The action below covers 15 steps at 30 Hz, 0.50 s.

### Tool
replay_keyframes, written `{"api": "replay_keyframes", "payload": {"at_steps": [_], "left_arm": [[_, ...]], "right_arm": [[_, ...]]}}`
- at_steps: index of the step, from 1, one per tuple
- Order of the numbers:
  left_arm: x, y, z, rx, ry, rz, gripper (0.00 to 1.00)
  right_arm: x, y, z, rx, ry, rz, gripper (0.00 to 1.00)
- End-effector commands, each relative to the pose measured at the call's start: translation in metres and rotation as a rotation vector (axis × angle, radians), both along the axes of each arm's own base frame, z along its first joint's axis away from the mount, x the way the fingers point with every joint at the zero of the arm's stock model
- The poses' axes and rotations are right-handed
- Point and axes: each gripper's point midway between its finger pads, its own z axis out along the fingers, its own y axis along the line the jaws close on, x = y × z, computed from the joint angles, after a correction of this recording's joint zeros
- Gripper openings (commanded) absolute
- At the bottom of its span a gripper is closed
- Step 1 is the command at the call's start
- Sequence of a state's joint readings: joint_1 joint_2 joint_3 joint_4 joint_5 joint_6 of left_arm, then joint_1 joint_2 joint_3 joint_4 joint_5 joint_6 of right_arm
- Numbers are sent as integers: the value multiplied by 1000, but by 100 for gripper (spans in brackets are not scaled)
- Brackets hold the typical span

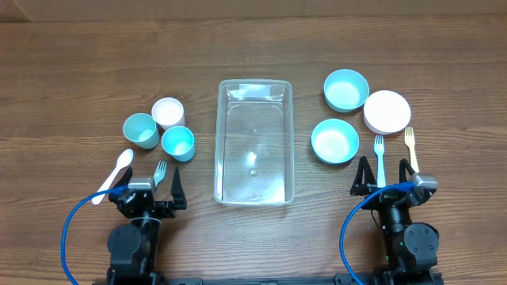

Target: Pack container

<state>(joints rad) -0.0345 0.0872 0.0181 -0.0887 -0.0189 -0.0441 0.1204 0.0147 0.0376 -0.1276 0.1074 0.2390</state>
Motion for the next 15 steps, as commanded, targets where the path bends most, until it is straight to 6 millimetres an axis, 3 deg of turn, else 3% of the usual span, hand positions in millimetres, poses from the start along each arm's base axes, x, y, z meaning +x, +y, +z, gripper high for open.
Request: {"api": "replay_keyframes", "payload": {"at_steps": [1, 11, 15], "left_arm": [[0, 0, -4, 21, 7, -5, 100], [0, 0, -4, 21, 7, -5, 100], [0, 0, -4, 21, 7, -5, 100]], "right_arm": [[0, 1, 0, -3, -9, 7, 100], [0, 4, 0, 4, -9, 24, 100], [-4, 31, -1, 99, 8, 174, 100]]}}
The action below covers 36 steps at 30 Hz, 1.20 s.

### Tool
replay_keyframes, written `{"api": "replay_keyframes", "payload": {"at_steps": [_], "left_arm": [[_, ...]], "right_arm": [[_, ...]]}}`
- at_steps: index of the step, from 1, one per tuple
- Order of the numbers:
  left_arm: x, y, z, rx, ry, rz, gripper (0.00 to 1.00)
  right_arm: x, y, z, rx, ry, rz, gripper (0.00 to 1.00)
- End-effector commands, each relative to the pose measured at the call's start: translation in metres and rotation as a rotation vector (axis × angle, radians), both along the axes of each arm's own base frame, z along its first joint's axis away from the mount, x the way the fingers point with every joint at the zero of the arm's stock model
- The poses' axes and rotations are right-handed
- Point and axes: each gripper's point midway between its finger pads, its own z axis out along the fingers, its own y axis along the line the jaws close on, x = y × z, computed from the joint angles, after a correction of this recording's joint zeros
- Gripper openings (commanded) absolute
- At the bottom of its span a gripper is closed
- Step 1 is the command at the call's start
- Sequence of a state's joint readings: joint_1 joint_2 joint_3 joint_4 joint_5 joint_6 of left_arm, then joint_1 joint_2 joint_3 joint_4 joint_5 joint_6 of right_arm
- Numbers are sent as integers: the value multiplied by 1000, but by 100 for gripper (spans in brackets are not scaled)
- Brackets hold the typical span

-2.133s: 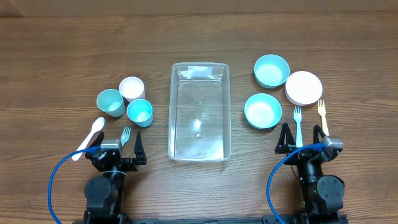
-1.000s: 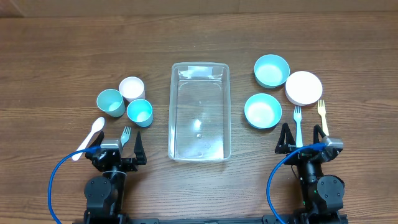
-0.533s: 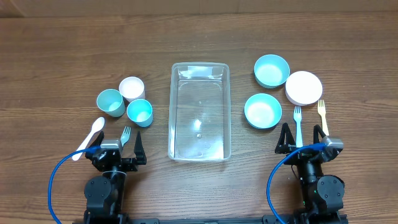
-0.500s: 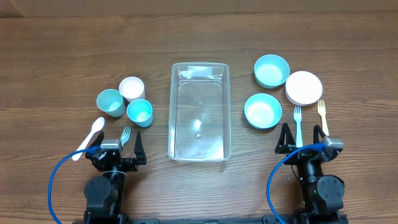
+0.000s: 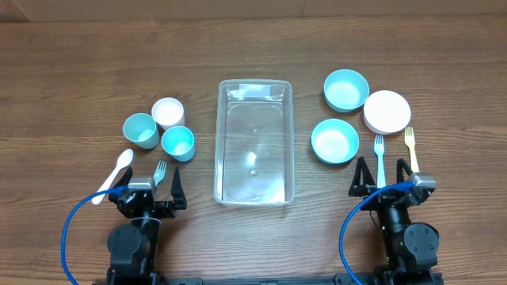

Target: Pack container

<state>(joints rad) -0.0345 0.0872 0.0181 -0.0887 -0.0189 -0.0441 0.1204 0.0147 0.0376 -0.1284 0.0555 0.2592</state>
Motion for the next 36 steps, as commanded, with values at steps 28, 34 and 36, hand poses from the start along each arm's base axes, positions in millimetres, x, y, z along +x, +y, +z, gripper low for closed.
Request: {"api": "replay_keyframes", "payload": {"at_steps": [28, 34, 36], "left_arm": [[0, 0, -4, 21, 7, -5, 100], [0, 0, -4, 21, 7, -5, 100], [0, 0, -4, 21, 7, -5, 100]], "right_arm": [[-36, 88, 24, 137, -11, 554, 100], [-28, 74, 65, 18, 67, 455, 100], [-16, 70, 80, -16, 175, 429, 100]]}}
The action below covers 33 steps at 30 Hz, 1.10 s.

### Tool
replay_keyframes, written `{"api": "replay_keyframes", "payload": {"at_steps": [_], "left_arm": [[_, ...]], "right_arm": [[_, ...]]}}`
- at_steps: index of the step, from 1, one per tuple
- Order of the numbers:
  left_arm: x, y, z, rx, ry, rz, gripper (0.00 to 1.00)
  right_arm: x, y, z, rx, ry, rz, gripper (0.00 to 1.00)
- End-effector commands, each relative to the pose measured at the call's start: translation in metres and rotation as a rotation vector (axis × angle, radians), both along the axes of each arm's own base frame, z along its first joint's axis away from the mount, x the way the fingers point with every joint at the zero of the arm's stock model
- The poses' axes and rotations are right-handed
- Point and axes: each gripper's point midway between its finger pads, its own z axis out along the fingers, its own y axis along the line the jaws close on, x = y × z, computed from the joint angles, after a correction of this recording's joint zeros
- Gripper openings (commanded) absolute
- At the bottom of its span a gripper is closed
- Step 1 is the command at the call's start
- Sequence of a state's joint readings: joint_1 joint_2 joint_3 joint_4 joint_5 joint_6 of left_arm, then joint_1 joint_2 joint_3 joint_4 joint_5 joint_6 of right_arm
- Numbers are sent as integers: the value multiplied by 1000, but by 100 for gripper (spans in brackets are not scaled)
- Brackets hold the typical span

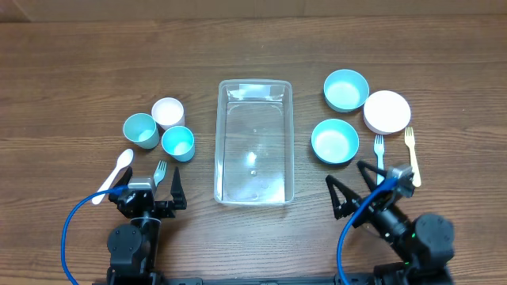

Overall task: Pack container
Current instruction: 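Move the right gripper over the near teal bowl and grasp its rim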

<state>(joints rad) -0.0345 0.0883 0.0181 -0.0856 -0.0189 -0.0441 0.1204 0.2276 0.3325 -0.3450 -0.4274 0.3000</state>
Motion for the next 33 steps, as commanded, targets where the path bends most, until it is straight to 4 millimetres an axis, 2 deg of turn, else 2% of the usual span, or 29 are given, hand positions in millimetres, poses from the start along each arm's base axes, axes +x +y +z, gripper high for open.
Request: {"api": "replay_keyframes", "payload": {"at_steps": [1, 5, 6, 10, 12, 15, 18, 23, 27, 33], "left_arm": [[0, 0, -5, 21, 9, -5, 100], [0, 0, -5, 21, 9, -5, 100], [0, 0, -5, 21, 9, -5, 100], [0, 0, -5, 21, 9, -5, 100], [0, 0, -5, 21, 9, -5, 100], [0, 0, -5, 21, 9, -5, 100], [0, 0, -5, 21, 9, -5, 100], [0, 0, -5, 21, 9, -5, 100], [0, 0, -5, 21, 9, -5, 100], [0, 0, -5, 21, 9, -5, 100]], "right_arm": [[22, -9, 42, -117, 67, -50, 100], [56, -16, 64, -184, 266, -99, 100], [69, -20, 66, -255, 337, -101, 100], [96, -40, 60, -406, 479, -173, 100], [107, -51, 49, -463, 558, -221, 100], [110, -53, 33, -490, 628, -221, 100], [108, -54, 25, -502, 661, -218, 100], [91, -68, 9, -566, 752, -260, 100], [96, -68, -1, -570, 779, -260, 100], [101, -62, -33, -582, 894, -211, 100]]}}
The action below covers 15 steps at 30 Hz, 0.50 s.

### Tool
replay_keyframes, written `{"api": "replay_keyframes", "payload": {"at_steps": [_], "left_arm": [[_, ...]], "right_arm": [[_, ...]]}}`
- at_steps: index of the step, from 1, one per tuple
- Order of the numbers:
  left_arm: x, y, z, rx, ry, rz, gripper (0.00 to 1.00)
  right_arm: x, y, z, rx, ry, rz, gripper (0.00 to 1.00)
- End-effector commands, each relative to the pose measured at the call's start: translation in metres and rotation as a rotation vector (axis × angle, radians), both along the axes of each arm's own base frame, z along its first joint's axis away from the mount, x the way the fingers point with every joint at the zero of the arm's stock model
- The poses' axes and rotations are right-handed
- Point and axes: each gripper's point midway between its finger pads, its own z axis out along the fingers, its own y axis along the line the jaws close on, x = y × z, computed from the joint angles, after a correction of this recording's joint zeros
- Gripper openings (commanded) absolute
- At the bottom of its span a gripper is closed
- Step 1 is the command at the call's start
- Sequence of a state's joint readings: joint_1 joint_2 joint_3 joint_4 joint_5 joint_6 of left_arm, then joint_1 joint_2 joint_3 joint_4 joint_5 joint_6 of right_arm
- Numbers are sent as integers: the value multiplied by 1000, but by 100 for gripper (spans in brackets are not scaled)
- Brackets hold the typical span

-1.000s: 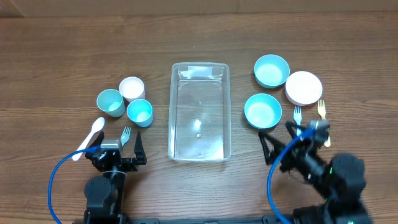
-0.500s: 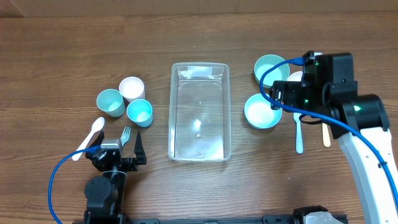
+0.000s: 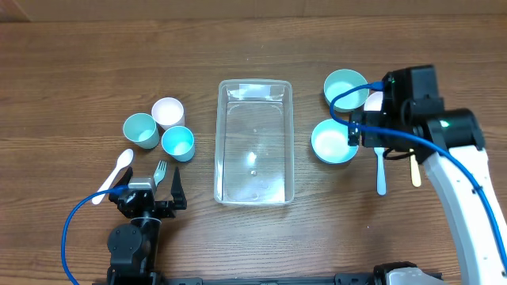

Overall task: Pack container
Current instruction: 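Move the right gripper over the near teal bowl and grasp its rim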

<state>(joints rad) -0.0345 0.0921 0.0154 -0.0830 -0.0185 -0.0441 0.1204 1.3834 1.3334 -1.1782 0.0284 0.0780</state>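
Observation:
A clear plastic container [image 3: 253, 142] lies empty at the middle of the table. To its right are two teal bowls, one far [image 3: 344, 89] and one near [image 3: 331, 141], and a white bowl [image 3: 373, 101] mostly hidden under my right arm. My right gripper [image 3: 356, 131] hangs over the near teal bowl's right rim, and its fingers look open and empty. A pale blue fork [image 3: 381, 172] and a yellow fork [image 3: 414, 168] lie below the arm. My left gripper [image 3: 155, 193] rests open near the front edge.
Left of the container stand two teal cups [image 3: 139, 130] [image 3: 177, 142] and a white cup [image 3: 167, 112]. A white spoon [image 3: 113, 176] and a small pale fork [image 3: 159, 171] lie just ahead of the left gripper. Blue cables trail from both arms.
My right arm has gone from near the front edge to out over the bowls. Its gripper now sits at the near teal bowl's right rim. The left arm and all objects are unchanged.
Both arms first rested at the front edge with grippers open, and nothing moved for two moments. Then the right arm had tilted left with its fingers spread wide. Now it reaches over the bowls, covering the white one.

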Motion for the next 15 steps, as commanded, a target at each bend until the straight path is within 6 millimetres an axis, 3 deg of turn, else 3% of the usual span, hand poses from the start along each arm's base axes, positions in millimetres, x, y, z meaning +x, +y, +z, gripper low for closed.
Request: {"api": "replay_keyframes", "payload": {"at_steps": [1, 8, 15], "left_arm": [[0, 0, -3, 21, 5, -4, 100], [0, 0, -3, 21, 5, -4, 100], [0, 0, -3, 21, 5, -4, 100]], "right_arm": [[5, 3, -19, 2, 69, -4, 100], [17, 4, -54, 5, 163, -50, 100], [24, 6, -62, 11, 156, -52, 100]]}}
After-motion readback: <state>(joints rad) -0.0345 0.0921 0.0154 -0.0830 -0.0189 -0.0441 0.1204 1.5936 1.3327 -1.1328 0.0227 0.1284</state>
